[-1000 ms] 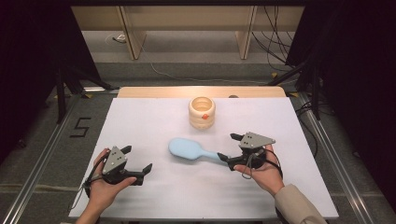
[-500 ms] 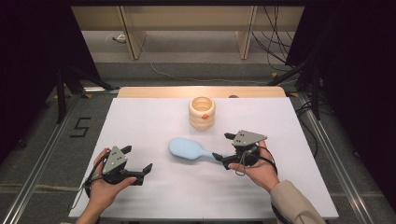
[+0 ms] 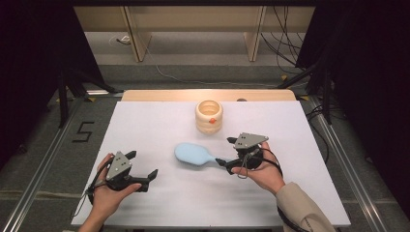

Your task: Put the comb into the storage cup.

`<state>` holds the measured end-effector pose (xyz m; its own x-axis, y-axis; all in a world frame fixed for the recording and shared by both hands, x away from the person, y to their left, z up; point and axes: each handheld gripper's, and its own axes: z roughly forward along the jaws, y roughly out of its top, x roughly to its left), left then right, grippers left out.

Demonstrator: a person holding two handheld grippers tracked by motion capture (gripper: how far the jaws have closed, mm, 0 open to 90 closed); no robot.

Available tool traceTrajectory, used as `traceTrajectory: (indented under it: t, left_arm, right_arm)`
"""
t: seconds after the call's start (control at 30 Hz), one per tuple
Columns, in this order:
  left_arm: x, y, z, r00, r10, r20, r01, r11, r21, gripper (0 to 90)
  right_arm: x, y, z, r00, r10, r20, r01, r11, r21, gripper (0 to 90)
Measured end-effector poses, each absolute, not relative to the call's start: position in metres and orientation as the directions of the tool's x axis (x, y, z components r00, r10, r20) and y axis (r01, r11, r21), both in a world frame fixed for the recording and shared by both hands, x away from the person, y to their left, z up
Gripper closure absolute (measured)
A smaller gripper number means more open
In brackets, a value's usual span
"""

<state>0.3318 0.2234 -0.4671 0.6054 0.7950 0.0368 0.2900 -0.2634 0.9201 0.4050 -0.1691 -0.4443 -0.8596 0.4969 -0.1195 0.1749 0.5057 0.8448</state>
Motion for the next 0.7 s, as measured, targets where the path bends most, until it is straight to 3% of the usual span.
traceTrajectory:
  t: [0.7]
  left_arm:
    - [0.3321,0.2235,-0.4671,0.605,0.796,0.037,0.288,-0.262,0.921,0.0]
  right_arm:
    - [0.4153,-0.1624,-0.4442,-0.877,0.468,-0.106,0.2,0.558,0.805,15.9]
